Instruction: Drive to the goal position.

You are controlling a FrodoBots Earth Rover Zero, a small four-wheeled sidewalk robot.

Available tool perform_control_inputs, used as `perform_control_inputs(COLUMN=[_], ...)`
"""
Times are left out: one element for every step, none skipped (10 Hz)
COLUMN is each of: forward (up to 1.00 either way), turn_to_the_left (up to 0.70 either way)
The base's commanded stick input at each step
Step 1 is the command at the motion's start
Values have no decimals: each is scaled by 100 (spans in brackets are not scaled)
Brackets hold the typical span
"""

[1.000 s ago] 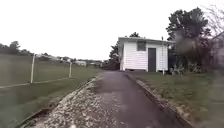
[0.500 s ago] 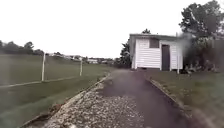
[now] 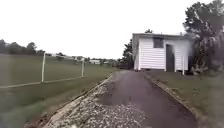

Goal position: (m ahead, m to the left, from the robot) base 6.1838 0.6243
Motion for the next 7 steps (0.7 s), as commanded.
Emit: perform_control_inputs(forward=[70,70,70,70,70,70,70], turn_to_the_left=[0,0,-6,-20,-34,-22,-8])
